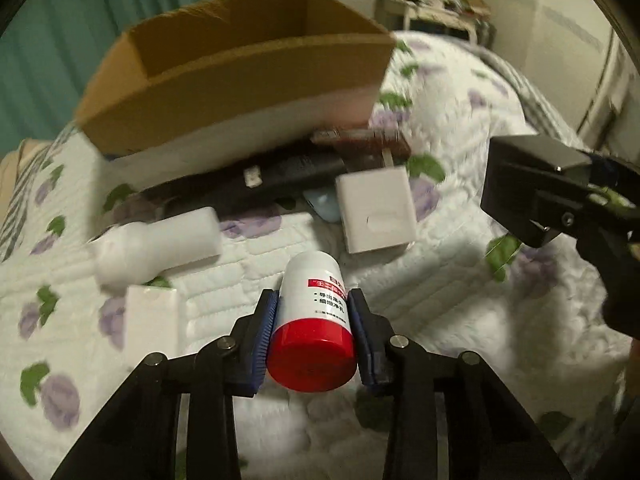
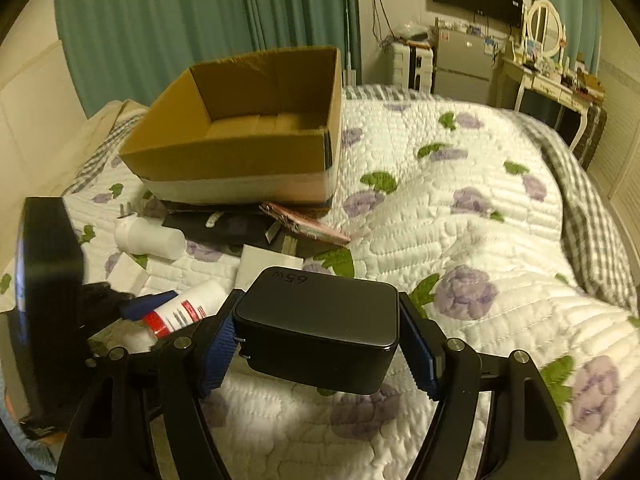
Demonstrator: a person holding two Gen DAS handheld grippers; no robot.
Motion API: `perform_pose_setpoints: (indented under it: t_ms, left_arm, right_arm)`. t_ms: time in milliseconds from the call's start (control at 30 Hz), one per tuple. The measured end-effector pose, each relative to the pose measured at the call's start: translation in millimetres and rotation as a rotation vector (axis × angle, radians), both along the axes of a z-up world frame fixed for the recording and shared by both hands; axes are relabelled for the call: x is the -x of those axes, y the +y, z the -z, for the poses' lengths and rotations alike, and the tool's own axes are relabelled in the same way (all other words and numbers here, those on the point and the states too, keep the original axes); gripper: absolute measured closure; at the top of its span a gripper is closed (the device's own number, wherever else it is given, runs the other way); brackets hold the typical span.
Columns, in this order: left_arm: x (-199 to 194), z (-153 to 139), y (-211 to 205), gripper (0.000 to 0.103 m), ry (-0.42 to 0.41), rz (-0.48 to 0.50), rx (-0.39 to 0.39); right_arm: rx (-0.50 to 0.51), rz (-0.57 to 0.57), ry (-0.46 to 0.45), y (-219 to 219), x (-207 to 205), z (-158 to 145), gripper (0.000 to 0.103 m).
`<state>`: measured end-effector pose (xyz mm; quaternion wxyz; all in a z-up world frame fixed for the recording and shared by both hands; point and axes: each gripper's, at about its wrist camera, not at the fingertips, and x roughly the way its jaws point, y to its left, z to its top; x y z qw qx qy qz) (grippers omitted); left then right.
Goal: Organize rigid objects
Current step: 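Grasp the red-capped white bottle with the left gripper, then lower the red-capped bottle into the box with the left gripper while the right carries the black charger over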
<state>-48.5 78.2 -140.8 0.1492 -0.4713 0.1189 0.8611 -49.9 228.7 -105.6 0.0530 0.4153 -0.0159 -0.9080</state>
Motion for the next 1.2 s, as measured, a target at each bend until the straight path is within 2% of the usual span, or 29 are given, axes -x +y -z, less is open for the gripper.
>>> perform_pose_setpoints:
  t_ms: [100,300,500,700,933,1200]
  left_arm:
    - [-18,-29,-7,0.067,0.075,-0.036,-0.025]
    - [-29,-82,-21,0.067,0.172,-0.064,-0.093]
    - [-7,-131,-43,0.067,0.275,-0.103,-0.104]
    - [30,-162,-51,0.067,0.344,-0.149,-0.106]
    - [88,-155,-50,0.067,0.352,-0.181,-0.067]
    - [159,-103,-43,0.067,0.295,-0.224,-0.006]
  right_arm:
    - [-0.018,-0.01,0.043,-3,-9,-18,0.031]
    - [-0.021,-0.052,0.105,-11,-20,-52,0.031]
    - [-0.03,-0.114,0.201,-26,-20,-103,0.031]
    - [-0.038,-0.153,0.263,-33,13,-139,0.031]
    - [-0.041,-0.169,0.289,-39,69,-145,0.031]
    - [-0.025,-0.163,0.261,-33,130,-111,0.031]
